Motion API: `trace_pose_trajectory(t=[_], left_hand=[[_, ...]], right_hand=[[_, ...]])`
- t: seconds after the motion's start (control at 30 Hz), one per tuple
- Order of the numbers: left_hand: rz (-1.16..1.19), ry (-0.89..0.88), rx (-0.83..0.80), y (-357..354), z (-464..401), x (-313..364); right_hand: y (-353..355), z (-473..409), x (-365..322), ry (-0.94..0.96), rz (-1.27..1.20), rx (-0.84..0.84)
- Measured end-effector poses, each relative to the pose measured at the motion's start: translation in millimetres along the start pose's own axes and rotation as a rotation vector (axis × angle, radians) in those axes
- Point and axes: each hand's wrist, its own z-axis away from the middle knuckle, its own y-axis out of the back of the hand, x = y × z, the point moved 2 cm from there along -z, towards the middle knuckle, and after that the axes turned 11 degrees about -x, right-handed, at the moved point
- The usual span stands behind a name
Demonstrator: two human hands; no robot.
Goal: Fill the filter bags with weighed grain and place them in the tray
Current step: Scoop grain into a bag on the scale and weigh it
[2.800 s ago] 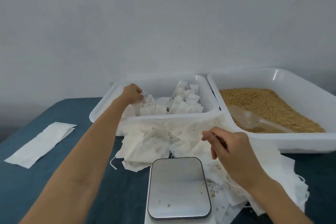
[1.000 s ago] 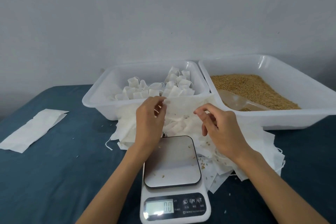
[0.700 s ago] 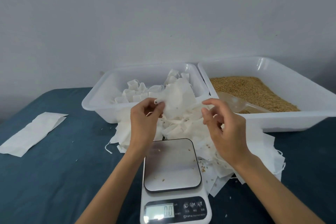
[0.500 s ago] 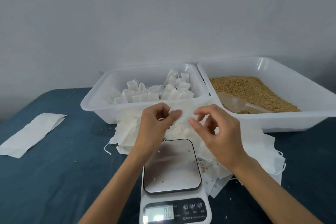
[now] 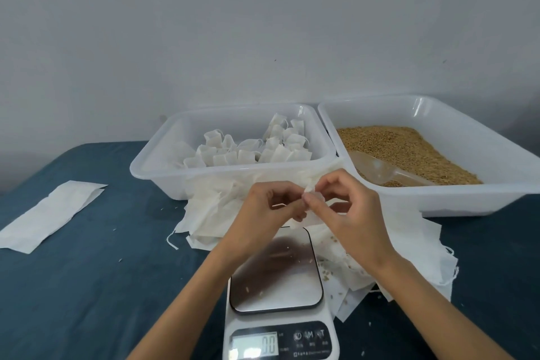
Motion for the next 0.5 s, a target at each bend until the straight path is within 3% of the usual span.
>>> trace_pose_trajectory(t=[0.17, 0.33, 0.5], left_hand=[[0.075, -0.027, 0.213, 5.5, -2.1, -1.5], [0.078, -0.048, 0.192, 1.6, -1.0, -0.3], [0.041, -0.080, 0.069, -2.8, 0.5, 1.2]], right_hand=[[-0.3, -0.4, 8.5, 0.046, 0.092, -0.007], [-3.6, 1.5, 15.7, 0.099, 0.299, -0.027], [-1.3, -2.1, 5.8, -0.074, -0.097, -0.069]])
